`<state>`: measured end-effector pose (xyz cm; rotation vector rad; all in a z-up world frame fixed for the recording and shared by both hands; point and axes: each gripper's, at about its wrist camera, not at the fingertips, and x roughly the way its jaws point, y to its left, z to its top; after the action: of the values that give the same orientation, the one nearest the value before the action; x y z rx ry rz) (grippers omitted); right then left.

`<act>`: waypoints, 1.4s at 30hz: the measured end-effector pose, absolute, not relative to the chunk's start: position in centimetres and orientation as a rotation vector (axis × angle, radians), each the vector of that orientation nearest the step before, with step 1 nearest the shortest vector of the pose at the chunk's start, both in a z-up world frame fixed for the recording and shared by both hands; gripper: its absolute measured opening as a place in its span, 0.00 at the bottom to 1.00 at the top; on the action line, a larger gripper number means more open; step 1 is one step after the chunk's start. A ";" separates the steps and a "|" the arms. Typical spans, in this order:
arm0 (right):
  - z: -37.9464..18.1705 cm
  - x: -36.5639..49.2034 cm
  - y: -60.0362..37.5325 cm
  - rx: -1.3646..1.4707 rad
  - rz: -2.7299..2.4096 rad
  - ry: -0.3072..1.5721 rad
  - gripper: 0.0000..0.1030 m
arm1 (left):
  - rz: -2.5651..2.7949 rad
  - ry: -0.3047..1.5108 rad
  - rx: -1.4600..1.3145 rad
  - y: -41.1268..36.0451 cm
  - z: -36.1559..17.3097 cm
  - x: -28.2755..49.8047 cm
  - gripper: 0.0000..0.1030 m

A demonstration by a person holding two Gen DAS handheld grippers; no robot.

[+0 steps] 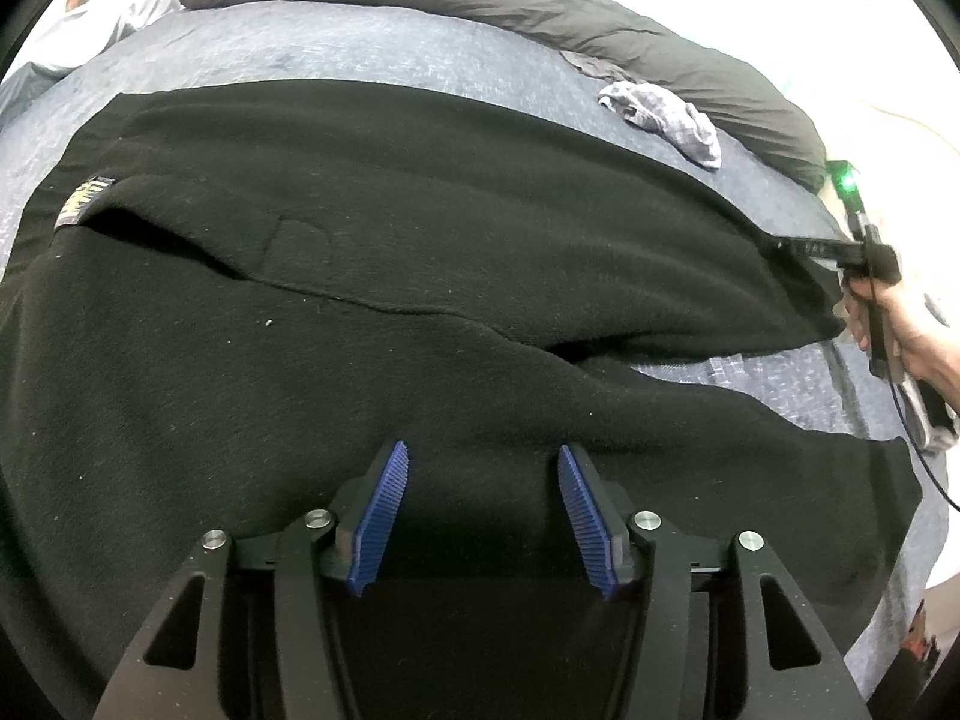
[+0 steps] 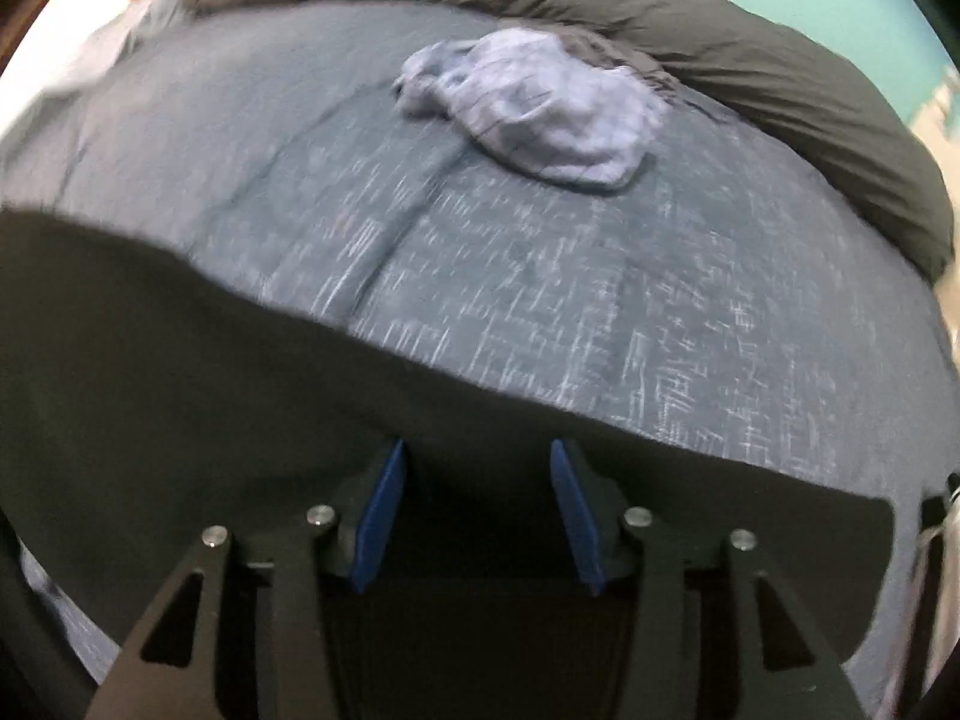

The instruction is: Fold clothes

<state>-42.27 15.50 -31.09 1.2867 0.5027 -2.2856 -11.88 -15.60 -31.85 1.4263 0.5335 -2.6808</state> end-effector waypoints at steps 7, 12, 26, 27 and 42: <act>-29.1 -44.3 19.2 1.295 -2.415 0.268 0.48 | -2.684 0.530 1.428 -15.6 -31.8 -11.8 0.55; -31.2 -44.3 20.0 1.429 -2.355 0.381 0.48 | -2.684 0.527 1.426 -15.5 -31.9 -11.8 0.56; -31.3 -43.4 19.4 1.304 -2.404 0.439 0.01 | -2.683 0.501 1.429 -15.4 -32.1 -11.7 0.56; -30.9 -43.4 19.6 1.281 -2.424 0.428 0.01 | -2.684 0.501 1.429 -15.4 -32.1 -11.7 0.56; -30.9 -46.5 21.6 1.323 -2.504 0.240 0.04 | -2.684 0.494 1.431 -15.2 -32.3 -11.7 0.57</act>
<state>-46.50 21.58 -30.86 1.3227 0.2402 -2.5037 -11.74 -15.15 -32.30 1.4308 0.4936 -2.6840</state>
